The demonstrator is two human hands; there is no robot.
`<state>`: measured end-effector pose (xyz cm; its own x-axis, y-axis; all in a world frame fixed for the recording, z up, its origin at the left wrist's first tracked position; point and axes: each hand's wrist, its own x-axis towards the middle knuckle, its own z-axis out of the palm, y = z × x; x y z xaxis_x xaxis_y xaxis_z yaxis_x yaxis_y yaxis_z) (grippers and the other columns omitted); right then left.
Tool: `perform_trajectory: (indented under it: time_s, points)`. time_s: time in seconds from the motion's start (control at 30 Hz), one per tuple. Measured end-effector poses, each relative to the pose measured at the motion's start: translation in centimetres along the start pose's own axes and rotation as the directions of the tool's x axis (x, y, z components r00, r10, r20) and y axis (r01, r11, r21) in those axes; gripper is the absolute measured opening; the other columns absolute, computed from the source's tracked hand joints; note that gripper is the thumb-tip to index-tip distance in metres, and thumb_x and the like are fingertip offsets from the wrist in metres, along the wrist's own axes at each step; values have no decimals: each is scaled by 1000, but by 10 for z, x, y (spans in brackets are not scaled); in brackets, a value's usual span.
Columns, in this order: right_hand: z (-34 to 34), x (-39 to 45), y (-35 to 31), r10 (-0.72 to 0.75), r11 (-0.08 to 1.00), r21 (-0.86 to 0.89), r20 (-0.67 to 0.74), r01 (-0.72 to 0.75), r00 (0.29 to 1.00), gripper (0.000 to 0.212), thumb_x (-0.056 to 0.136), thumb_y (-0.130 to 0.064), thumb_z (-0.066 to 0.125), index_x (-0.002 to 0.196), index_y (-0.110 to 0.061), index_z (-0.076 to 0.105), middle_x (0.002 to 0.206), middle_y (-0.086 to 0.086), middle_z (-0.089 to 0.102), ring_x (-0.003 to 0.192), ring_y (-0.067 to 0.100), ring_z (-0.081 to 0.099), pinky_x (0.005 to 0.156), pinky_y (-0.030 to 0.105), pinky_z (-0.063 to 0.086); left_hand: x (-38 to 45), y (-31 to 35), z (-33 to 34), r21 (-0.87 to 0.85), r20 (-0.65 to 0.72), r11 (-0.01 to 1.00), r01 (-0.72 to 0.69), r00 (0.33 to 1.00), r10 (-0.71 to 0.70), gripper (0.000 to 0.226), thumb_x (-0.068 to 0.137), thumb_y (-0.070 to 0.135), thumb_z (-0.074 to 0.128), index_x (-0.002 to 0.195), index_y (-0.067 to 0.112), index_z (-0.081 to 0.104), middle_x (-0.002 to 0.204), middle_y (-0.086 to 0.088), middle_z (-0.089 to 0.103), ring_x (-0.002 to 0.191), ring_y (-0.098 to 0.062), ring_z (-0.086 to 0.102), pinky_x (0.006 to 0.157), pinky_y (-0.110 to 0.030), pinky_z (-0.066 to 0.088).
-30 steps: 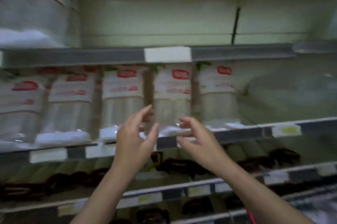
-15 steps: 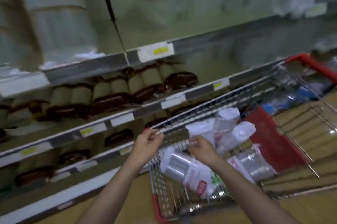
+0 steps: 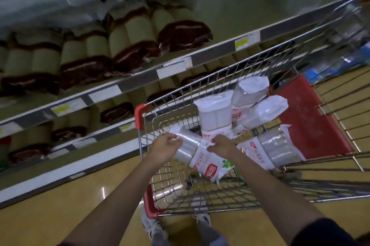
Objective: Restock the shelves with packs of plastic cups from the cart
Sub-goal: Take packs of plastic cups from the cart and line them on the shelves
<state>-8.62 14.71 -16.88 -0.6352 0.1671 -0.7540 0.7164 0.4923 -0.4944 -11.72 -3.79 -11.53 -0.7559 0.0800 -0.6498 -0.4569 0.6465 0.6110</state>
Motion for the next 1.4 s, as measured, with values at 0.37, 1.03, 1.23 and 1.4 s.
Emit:
perform_trajectory:
  time_s: [0.37,1.03,1.23,1.4]
  points:
    - [92,41,21,210,96,822,534,-561,819,10,89,-7,51,84,1,47,75,15,48,78,17,50,81,38,48,144,-7,29,859,450,227,-459,888,96,79,71,33,77,137,13,38,141,-9,44,128,-27,42,104,-41,41]
    - [73,-13,-10,-219,175,926,367,-333,904,75,36,-14,96,102,-2,63,89,18,72,80,30,68,73,41,55,66,81,-45,369,469,784,-499,828,307,61,54,28,84,109,19,58,108,-1,63,100,-20,62,88,-36,53]
    - [-5,-65,-87,-463,283,955,53,91,885,104,36,-22,96,124,5,48,113,22,67,100,32,68,80,42,59,-12,107,-121,84,239,840,-536,829,506,68,52,37,86,112,28,56,112,7,66,104,-9,64,93,-36,53]
    - [-46,-129,-150,-615,495,777,-3,389,788,109,25,-32,96,121,-2,55,113,19,70,102,34,67,80,39,57,-103,126,-183,123,55,781,-613,790,611,62,54,42,84,109,29,59,110,12,65,102,-4,62,91,-26,52]
